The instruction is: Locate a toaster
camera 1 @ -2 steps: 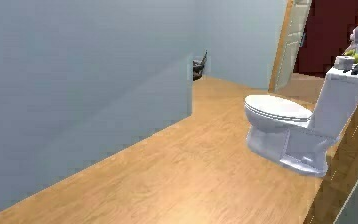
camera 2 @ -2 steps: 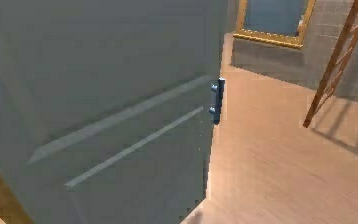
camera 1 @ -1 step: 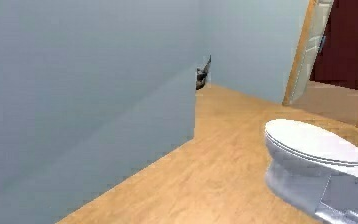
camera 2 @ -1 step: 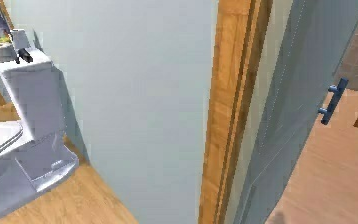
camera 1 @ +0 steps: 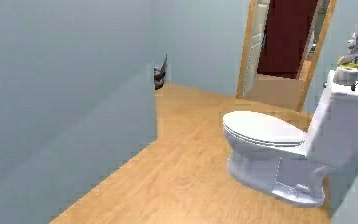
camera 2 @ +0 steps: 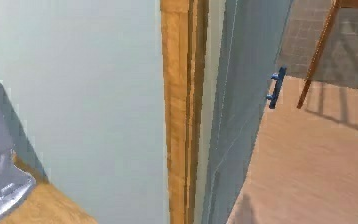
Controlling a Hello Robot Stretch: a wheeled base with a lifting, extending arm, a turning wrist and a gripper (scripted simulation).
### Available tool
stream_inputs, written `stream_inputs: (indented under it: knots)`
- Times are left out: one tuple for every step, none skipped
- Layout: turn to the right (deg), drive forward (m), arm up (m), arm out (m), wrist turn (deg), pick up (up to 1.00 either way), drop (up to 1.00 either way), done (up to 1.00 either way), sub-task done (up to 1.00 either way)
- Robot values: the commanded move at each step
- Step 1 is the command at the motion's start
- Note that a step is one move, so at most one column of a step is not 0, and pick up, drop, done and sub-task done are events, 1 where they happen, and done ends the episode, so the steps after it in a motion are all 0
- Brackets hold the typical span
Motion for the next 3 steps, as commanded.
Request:
stream_inputs:
  knots:
    - [0.0, 1.00, 0.00, 0.00, 0.0, 0.00, 0.00, 0.00, 0.00]
    - [6.0, 0.00, 0.00, 0.00, 0.0, 0.00, 0.00, 0.00, 0.00]
    - [0.0, 0.55, 0.00, 0.00, 0.0, 0.00, 0.00, 0.00, 0.00]
